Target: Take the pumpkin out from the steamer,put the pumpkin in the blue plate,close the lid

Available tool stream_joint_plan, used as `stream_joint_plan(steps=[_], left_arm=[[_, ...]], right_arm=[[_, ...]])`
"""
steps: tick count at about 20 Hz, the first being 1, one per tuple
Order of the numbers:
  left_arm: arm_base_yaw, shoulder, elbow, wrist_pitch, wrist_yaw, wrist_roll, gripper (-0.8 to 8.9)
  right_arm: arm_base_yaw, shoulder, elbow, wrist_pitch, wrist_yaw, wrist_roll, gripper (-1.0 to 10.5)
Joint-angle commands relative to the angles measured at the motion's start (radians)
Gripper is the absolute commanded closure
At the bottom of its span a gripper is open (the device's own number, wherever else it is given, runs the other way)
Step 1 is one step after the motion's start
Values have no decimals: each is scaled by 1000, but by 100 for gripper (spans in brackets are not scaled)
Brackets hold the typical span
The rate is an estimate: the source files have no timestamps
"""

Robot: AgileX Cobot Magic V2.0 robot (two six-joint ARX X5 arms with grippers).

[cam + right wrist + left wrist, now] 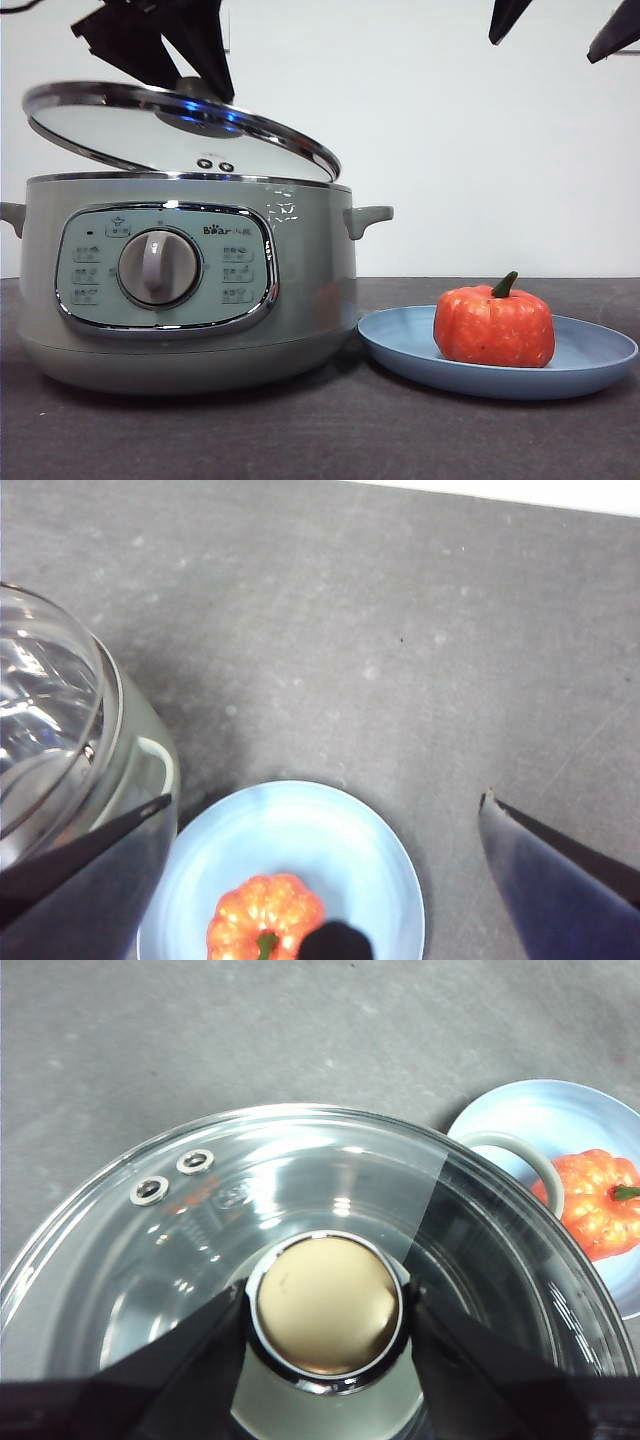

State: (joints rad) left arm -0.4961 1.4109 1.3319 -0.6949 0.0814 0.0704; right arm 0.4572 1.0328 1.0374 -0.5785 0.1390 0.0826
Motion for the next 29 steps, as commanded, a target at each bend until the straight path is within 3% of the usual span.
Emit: stream_joint_plan(steps=[1, 21, 22, 24, 25, 29], left_arm=[[-9, 9, 15, 33, 5, 5, 822], [-31, 47, -33, -18, 4, 22, 813], [-31, 47, -34, -26, 4, 22, 777], [-31, 47, -34, -27, 4, 21, 512], [-31, 47, -34, -29, 4, 20, 424], [-31, 42, -34, -29, 3, 11, 407]], right_arm=[[-5, 0, -8, -1, 2, 5, 444], [-5, 0, -8, -6, 1, 6, 446], [-5, 0, -8, -6, 1, 6, 445], [-5, 0, -8, -7, -1, 6, 446], [-5, 0, -8, -7, -2, 6, 446], [-5, 0, -8, -17, -2, 6, 446]])
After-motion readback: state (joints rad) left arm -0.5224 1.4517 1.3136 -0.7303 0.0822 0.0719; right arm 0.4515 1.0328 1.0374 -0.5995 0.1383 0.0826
